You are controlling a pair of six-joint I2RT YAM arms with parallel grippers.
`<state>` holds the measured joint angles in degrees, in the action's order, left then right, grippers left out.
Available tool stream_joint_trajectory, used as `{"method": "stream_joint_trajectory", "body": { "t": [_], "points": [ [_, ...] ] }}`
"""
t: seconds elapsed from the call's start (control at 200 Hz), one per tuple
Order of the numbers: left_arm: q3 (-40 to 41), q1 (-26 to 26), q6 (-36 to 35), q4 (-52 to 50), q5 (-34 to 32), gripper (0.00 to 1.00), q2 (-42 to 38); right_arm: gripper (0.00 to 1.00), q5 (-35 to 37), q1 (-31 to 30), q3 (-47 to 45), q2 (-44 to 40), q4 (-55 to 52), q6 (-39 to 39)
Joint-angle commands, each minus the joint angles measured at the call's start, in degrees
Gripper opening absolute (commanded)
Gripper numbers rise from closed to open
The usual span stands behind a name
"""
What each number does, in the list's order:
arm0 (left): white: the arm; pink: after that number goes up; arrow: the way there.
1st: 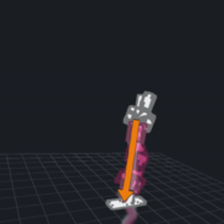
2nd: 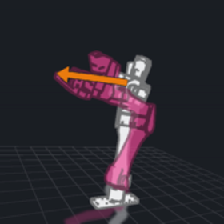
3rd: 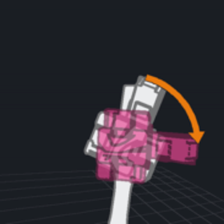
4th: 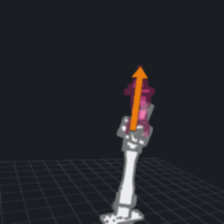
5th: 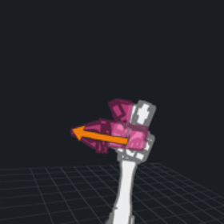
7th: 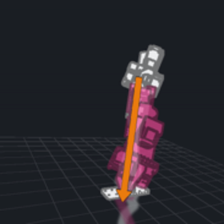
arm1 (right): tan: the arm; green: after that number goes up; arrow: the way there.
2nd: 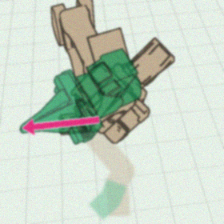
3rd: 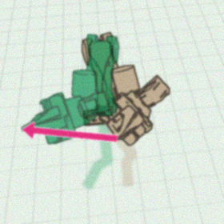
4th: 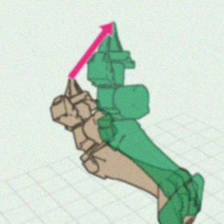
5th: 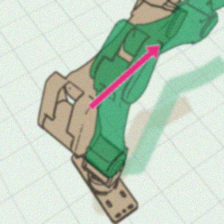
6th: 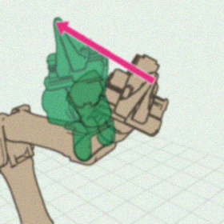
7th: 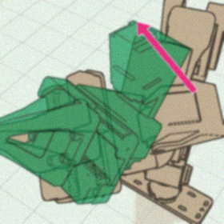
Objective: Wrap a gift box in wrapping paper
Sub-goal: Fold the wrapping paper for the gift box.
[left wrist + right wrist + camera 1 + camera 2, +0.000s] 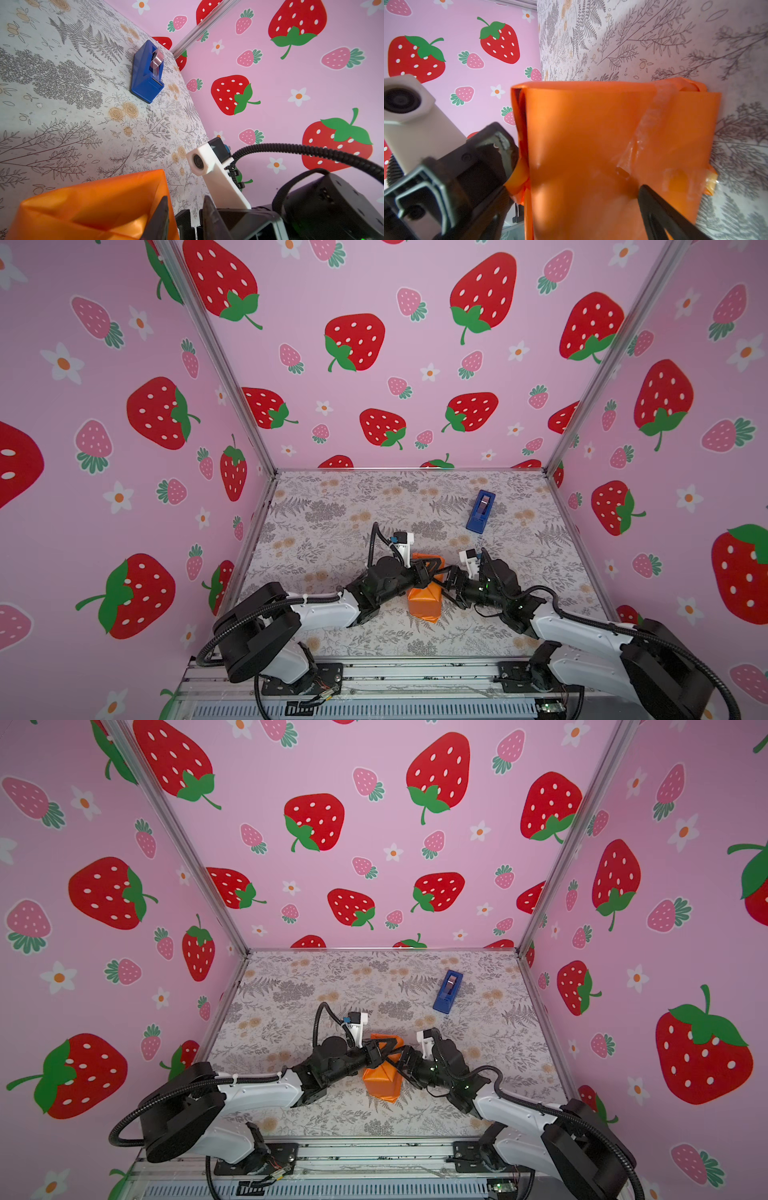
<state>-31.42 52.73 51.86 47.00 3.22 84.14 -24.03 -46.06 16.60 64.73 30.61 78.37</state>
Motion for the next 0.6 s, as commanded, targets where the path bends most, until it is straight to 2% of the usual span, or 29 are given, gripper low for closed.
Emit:
{"method": "stream_joint_trajectory", "body": {
  "t": [0.0, 0.195, 0.595],
  "points": [
    [0.13, 0.64, 0.79, -3.29, 1.44, 0.3, 1.82, 1.0, 1.18, -0.34, -1.13, -0.39, 5.14, 1.63],
    [0.21, 0.68, 0.73, -3.56, 1.26, 0.29, 1.64, 1.0, 2.7, -0.6, -4.12, -5.24, 5.89, -0.32],
    [-0.13, 0.7, 1.01, -2.96, 1.96, 0.29, 2.5, 1.0, 3.14, -2.0, 0.25, 3.99, 10.14, -3.31]
  ]
}}
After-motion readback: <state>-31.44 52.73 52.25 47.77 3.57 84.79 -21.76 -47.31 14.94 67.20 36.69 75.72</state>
